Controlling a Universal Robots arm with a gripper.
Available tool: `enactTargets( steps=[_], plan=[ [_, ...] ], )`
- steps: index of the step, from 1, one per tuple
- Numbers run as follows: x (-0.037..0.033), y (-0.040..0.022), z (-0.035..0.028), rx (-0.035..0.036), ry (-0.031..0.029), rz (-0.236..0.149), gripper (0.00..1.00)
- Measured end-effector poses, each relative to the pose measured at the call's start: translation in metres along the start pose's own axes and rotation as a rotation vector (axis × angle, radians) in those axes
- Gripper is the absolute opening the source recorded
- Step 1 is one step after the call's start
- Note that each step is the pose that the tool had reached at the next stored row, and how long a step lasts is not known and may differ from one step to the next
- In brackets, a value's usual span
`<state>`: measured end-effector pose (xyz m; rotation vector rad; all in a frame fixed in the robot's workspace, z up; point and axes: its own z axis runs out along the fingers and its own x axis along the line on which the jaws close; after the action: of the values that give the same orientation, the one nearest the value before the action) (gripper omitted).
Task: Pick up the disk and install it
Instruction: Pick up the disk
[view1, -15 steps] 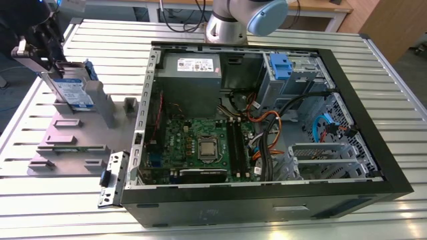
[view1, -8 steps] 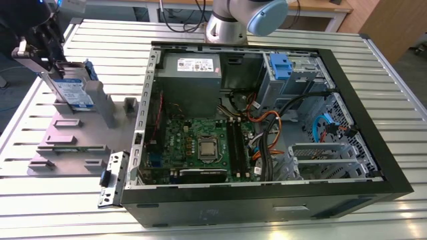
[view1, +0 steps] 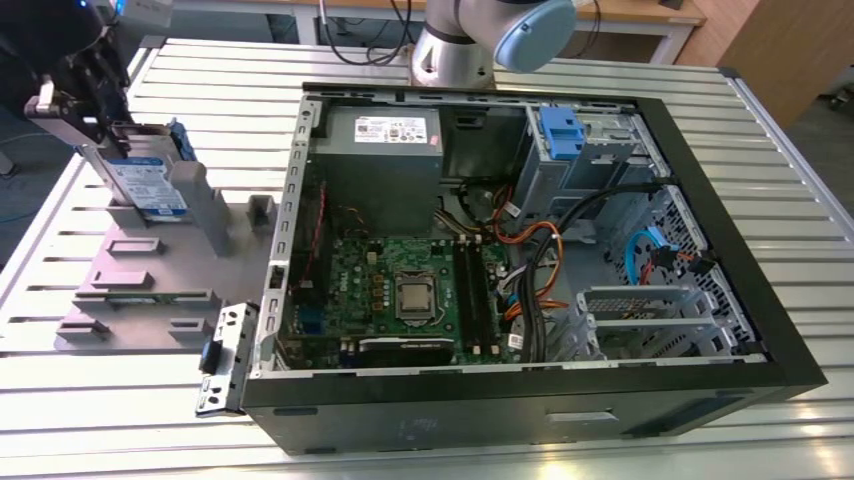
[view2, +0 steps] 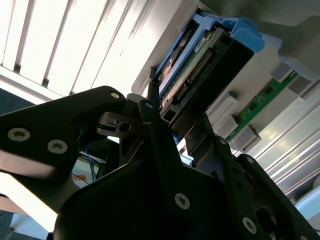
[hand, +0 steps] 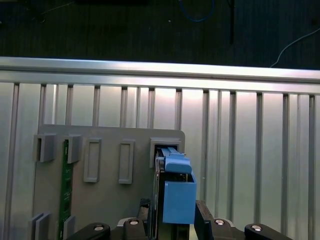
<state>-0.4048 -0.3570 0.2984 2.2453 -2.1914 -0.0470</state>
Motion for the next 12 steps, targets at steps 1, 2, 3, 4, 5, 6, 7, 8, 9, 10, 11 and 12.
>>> enactTargets(
  steps=[1,2,3,4,5,6,7,8,9,10,11,12],
  plan=[
    [0.0000,0.0000,0.0002,0.0001,0.0000,0.000,0.47],
    [0.0000,0.0000,0.0004,0.0000,0.0000,0.000,0.47],
    [0.0000,0.0000,0.0006,0.0001,0.0000,0.000,0.47],
    [0.0000,0.0000,0.0008,0.0000,0.0000,0.000,0.47],
    [0.0000,0.0000,0.0009,0.0000,0.0000,0.000,0.47],
    [0.0001,0.0000,0.0011,0.0000,0.0000,0.000,0.47],
    [0.0000,0.0002,0.0013,0.0000,0.0000,0.000,0.47],
    [0.0000,0.0004,0.0016,0.0002,-0.0001,0.000,0.47],
    [0.0000,0.0009,0.0018,0.0001,0.0000,0.000,0.47],
    [0.0000,0.0016,0.0020,0.0000,0.0001,0.000,0.47],
    [0.0000,0.0022,0.0023,0.0001,0.0000,0.000,0.47],
    [0.0000,0.0027,0.0025,0.0001,0.0000,0.000,0.47]
  ],
)
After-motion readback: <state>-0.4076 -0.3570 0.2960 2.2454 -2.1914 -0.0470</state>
